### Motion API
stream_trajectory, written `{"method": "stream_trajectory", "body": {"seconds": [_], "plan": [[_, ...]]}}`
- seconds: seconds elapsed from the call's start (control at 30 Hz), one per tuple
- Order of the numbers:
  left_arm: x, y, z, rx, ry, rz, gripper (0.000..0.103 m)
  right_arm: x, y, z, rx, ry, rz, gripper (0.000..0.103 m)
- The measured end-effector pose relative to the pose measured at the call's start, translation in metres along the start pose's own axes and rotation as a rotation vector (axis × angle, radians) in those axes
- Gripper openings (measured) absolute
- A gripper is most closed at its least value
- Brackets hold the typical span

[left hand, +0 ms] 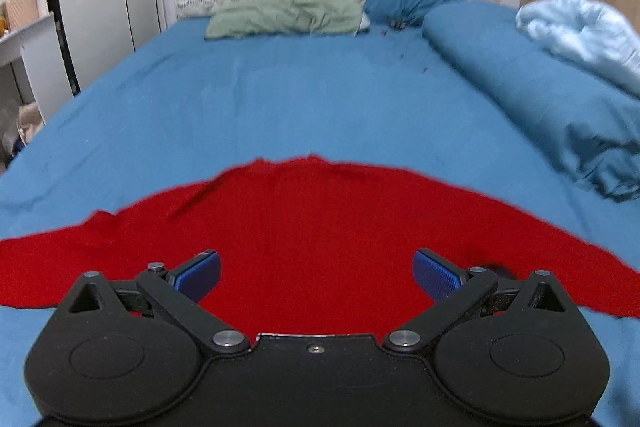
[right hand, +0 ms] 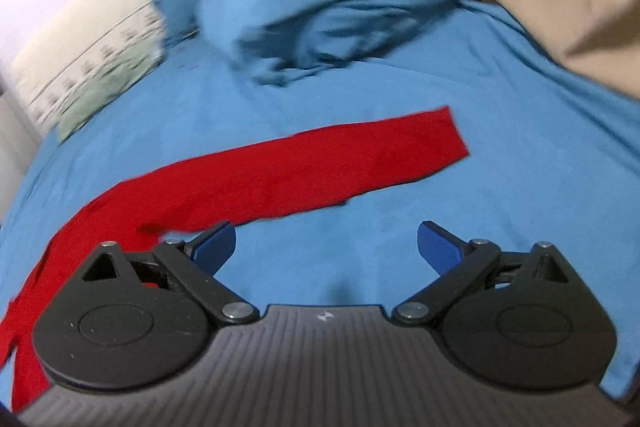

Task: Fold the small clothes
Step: 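Grasp the sweater sleeve with the right tool and lift it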

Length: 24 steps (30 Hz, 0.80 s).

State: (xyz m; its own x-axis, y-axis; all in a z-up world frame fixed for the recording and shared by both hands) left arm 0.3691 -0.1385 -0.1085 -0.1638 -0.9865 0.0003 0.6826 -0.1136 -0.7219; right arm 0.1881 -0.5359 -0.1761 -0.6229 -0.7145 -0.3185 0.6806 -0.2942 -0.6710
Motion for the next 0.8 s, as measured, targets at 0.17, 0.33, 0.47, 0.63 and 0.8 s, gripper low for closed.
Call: {"method": "stream_trajectory", "body": {"seconds": [0.17,0.33,0.47,0.63,0.8], "plan": [[-0.001,0.041,-0.021,-0.035,0.042,0.042,0.103,0.046,0.071,0.009,0.018,0.077,-0.091,0.093],[-0.016,0.060,-0.023,-0.031,0.015,0.052,0.103,0.069,0.120,0.017,0.073,0.169,-0.128,0.077],[-0.029,0.072,-0.024,-0.034,-0.015,0.041,0.103,0.065,0.140,0.028,0.118,0.161,-0.191,0.041],[-0.044,0.083,-0.026,0.004,0.056,0.116,0.103,0.050,0.145,0.035,0.128,0.110,-0.242,0.020],[-0.060,0.086,-0.029,-0.009,0.045,0.085,0.103,-0.010,0.126,0.065,0.165,0.046,-0.071,0.020]]}}
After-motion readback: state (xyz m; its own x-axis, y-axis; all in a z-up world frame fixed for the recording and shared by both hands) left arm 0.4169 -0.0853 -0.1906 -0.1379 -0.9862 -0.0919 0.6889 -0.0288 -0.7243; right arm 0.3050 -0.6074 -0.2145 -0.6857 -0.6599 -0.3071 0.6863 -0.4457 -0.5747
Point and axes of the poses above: each gripper's, at about its wrist camera, not at the fingertips, and y roughly the way its jaws point, x to its right, z to its top, the point moved 6 cm from there along y, roughly the way its jaws point, and after that the axes turned 4 degrees about -x, right-handed, at the moved point
